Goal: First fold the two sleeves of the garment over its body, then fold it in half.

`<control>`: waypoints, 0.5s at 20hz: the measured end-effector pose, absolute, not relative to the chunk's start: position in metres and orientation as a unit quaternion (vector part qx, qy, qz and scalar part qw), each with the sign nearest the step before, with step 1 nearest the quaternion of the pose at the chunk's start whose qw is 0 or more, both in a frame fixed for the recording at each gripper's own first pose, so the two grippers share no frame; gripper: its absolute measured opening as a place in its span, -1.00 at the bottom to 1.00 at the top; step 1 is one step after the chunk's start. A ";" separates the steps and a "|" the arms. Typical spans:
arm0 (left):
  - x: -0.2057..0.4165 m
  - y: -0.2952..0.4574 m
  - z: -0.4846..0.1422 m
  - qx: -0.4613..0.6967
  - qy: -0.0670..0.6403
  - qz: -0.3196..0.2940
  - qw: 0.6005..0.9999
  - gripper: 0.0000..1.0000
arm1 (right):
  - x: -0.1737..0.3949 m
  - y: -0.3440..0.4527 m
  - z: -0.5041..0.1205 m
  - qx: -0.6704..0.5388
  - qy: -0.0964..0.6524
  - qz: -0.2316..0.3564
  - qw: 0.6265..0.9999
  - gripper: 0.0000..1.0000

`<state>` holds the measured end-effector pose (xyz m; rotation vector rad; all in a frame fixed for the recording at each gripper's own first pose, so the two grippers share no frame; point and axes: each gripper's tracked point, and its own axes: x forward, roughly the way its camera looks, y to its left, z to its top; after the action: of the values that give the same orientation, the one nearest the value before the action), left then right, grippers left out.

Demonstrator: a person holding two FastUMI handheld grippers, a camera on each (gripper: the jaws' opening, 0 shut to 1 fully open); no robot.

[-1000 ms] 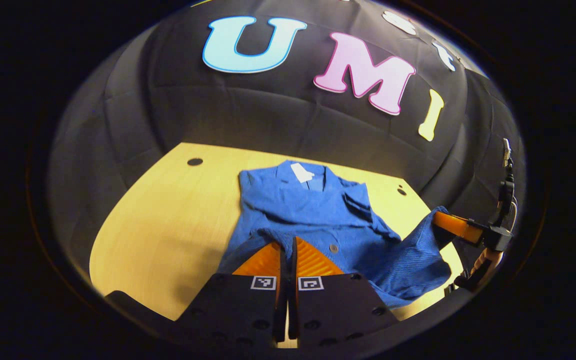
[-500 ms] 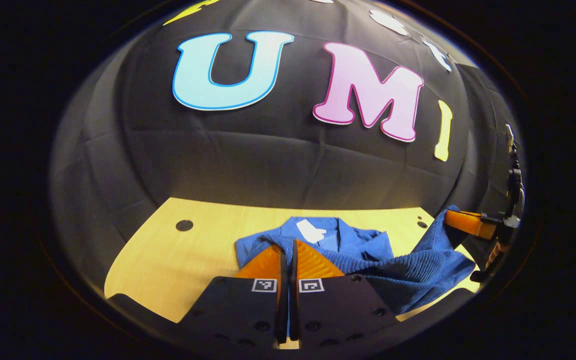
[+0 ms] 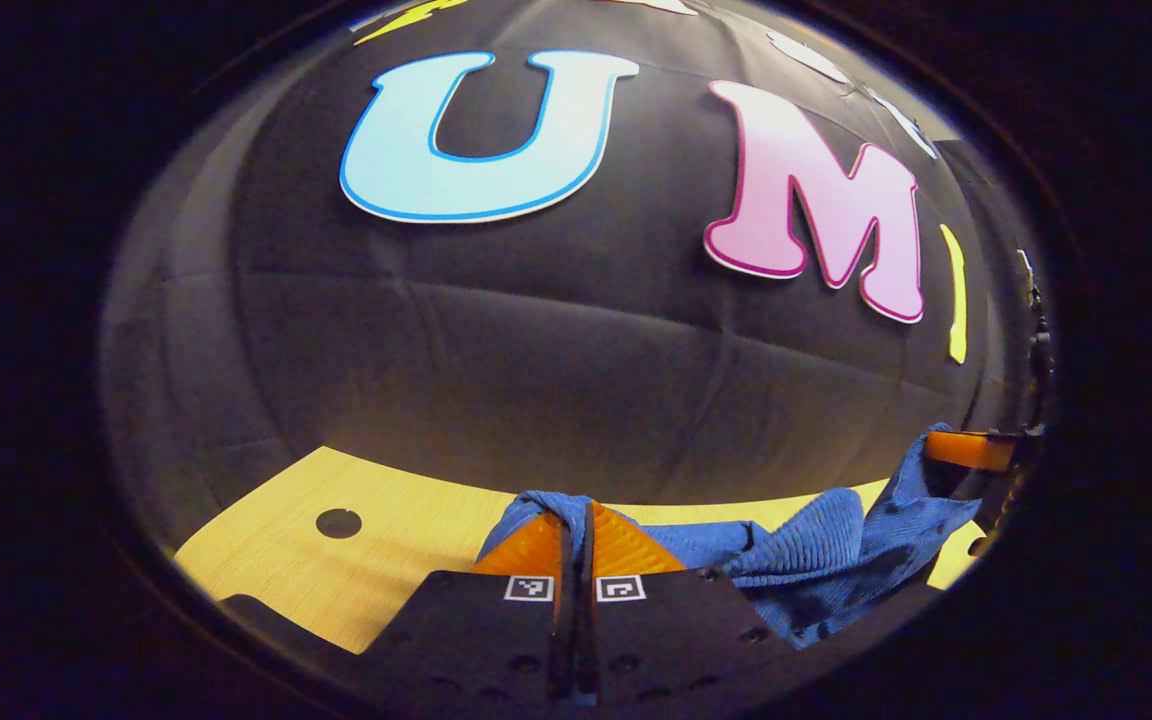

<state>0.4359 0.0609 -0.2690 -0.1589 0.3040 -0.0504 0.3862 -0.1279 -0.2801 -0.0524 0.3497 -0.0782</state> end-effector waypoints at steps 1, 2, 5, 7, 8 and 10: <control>0.443 0.065 -0.280 -0.069 0.161 -0.020 0.984 -1.00 | 0.394 -0.130 -0.287 -0.031 0.171 -0.040 0.984 -1.00; 0.447 0.062 -0.296 -0.056 0.174 -0.024 0.983 -0.87 | 0.399 -0.132 -0.294 -0.032 0.175 -0.040 0.983 -0.68; 0.443 0.056 -0.321 -0.007 0.232 -0.017 0.972 -0.13 | 0.397 -0.132 -0.320 -0.035 0.203 -0.044 0.978 0.51; 0.438 0.055 -0.313 0.001 0.234 0.000 0.972 0.70 | 0.393 -0.142 -0.316 -0.063 0.202 -0.061 0.976 0.80; 0.437 0.053 -0.308 -0.008 0.226 -0.001 0.974 0.68 | 0.390 -0.141 -0.310 -0.063 0.195 -0.060 0.977 1.00; 0.430 0.048 -0.288 -0.024 0.209 -0.010 0.978 0.68 | 0.383 -0.138 -0.297 -0.060 0.186 -0.064 0.979 1.00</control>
<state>0.4299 0.0484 -0.2878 -0.0474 0.4209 -0.0197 0.3825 -0.1382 -0.2969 -0.1218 0.3756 -0.1284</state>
